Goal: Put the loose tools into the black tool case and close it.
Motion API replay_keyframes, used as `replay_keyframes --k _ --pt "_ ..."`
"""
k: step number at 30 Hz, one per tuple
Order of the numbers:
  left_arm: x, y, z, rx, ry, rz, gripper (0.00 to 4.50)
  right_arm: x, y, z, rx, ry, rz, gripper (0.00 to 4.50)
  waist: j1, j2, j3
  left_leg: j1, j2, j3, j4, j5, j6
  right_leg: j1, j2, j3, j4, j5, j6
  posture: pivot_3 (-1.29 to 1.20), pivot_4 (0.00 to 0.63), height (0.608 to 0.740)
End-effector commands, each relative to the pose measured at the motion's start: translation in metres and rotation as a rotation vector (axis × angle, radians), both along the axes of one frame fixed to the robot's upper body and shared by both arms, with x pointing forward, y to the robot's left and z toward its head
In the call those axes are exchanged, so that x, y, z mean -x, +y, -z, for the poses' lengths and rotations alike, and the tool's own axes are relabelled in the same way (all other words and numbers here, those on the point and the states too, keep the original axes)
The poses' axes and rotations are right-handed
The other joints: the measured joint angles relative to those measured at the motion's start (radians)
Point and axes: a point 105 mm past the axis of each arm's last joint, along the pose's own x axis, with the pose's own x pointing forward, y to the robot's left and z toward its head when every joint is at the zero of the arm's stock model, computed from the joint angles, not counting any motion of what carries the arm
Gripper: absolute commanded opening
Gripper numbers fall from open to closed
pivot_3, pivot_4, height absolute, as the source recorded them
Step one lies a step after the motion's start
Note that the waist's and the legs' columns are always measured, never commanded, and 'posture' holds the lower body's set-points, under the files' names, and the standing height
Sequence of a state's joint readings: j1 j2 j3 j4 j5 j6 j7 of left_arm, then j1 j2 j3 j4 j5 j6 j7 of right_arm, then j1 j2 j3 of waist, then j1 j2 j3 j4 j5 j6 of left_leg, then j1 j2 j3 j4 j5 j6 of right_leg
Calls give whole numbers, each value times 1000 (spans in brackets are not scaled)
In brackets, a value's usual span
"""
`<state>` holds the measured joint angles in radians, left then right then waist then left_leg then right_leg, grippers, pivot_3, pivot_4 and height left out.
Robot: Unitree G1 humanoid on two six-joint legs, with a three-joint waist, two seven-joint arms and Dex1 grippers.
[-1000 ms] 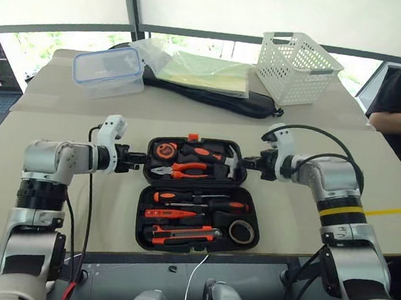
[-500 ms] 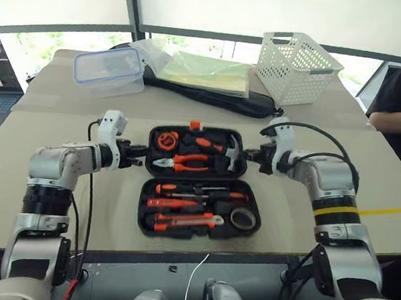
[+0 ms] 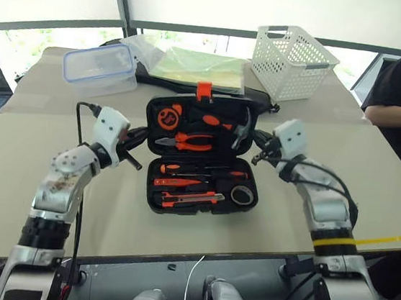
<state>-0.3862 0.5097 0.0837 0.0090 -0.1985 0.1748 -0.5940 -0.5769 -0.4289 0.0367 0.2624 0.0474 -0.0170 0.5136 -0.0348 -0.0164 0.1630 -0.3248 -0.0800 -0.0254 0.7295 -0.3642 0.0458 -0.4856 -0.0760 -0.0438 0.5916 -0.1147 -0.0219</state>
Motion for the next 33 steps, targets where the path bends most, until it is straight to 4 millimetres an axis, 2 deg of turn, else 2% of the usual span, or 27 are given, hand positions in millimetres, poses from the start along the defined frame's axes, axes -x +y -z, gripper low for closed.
replay_keyframes --k 1,5,6,9,13,15,16,18,19,21,22,25,27,28,29,33 --pt "8 9 -2 -79 -96 -59 39 17 -11 11 78 -69 -5 76 7 0 0 4 1 0 -1 0 0 5 0 3 -1 0 0 0 150 740" --pt "19 12 0 -36 -83 -77 39 35 -17 24 105 -66 -33 76 16 0 0 25 5 0 -15 -2 3 25 2 5 -8 -2 1 0 150 740" --pt "26 13 -2 -20 -74 -65 365 41 -21 21 103 -68 -38 27 17 0 0 26 7 0 -16 -2 3 26 4 5 -9 -3 3 0 150 740" --pt "50 21 -10 10 -8 -38 1363 66 -38 2 98 -61 -60 974 20 0 0 24 8 0 -16 -2 3 24 6 5 -11 -2 0 0 150 740" --pt "74 63 -19 45 137 -87 2887 108 -53 -13 92 89 -182 2318 23 0 0 11 9 0 -14 -2 5 12 7 5 -8 -1 0 0 150 740" --pt "78 85 -13 51 261 -87 3649 132 -54 -4 103 249 -283 2990 24 0 0 12 9 0 -14 -2 5 13 7 4 -13 -1 0 0 150 740" --pt "74 94 -12 24 282 -91 4016 142 -51 0 105 322 -339 3025 24 0 0 12 9 0 -15 -3 5 13 7 4 -13 -2 0 0 150 740" --pt "57 101 -9 -15 314 -85 4016 156 -43 9 91 440 -426 3025 32 -1 1 19 9 0 -16 -3 5 20 10 3 -13 -3 0 0 150 740" --pt "48 100 -10 -38 303 -67 4016 160 -40 13 93 482 -454 3025 37 -1 1 23 10 0 -17 -5 8 25 14 3 -15 -6 5 0 150 740" --pt "31 93 -7 -84 311 -30 4039 163 -33 21 115 523 -491 2459 51 -1 2 25 10 0 -17 -10 17 28 14 3 -16 -8 7 0 150 740" --pt "19 85 -5 -123 297 8 4039 164 -28 26 138 539 -515 2349 52 -2 2 26 10 0 -14 -10 17 30 14 3 -15 -8 8 0 150 740" --pt "-9 55 0 -220 269 119 3412 162 -15 39 198 569 -566 1324 54 -3 2 26 9 2 -13 -6 10 29 14 4 -14 -7 8 0 150 740" --pt "-23 37 6 -267 271 170 2624 158 -10 48 247 572 -579 545 56 -4 1 23 8 2 -13 -5 9 27 14 3 -14 -3 1 0 150 740" --pt "-28 31 7 -281 268 193 2404 156 -8 51 261 573 -584 320 54 -4 1 23 9 2 -13 -5 8 26 13 3 -15 -3 1 0 150 740" --pt "-32 25 8 -295 262 213 1951 155 -6 54 272 576 -591 0 52 -4 1 23 9 2 -12 -5 8 25 12 4 -14 -3 1 0 150 740" --pt "-51 -12 21 -411 233 307 487 143 3 68 325 584 -608 0 40 -4 1 16 8 2 -13 -5 8 19 10 1 -14 -2 1 0 150 740"
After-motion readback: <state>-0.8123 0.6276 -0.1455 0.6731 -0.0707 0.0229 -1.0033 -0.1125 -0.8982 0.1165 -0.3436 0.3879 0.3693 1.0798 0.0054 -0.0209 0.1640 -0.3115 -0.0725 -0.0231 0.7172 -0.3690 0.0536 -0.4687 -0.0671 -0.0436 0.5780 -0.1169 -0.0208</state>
